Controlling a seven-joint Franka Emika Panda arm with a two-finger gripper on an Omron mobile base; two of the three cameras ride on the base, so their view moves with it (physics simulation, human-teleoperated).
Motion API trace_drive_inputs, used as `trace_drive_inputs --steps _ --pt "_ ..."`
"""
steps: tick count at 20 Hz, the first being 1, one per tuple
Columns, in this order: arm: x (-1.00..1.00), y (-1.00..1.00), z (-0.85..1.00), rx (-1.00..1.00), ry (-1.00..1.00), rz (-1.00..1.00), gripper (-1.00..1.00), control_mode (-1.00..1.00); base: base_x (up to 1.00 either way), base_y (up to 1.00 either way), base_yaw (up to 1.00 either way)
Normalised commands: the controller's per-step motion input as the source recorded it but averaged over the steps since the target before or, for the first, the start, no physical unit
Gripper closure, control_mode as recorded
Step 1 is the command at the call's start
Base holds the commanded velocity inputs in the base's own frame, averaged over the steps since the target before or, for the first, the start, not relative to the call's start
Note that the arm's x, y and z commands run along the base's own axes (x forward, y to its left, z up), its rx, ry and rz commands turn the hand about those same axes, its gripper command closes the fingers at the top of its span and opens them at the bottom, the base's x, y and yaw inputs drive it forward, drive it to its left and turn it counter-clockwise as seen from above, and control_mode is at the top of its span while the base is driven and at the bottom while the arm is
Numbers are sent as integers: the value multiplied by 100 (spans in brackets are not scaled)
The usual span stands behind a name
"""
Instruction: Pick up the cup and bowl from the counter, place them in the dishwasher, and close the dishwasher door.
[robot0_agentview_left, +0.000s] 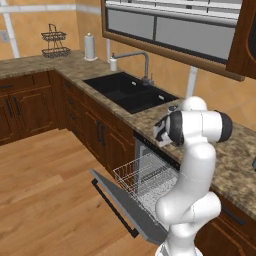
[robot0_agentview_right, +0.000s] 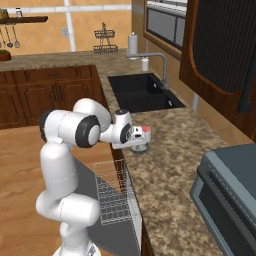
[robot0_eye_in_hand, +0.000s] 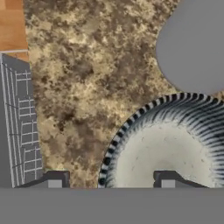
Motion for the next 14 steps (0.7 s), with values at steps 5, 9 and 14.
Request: trace_drive_inputs --steps 5,9,14 --pt "0 0 -9 0 0 0 100 -100 0 0 0" --pt "-5 0 0 0 0 0 100 -100 0 0 0" --pt "-56 19 6 0 -2 0 100 -100 0 0 0"
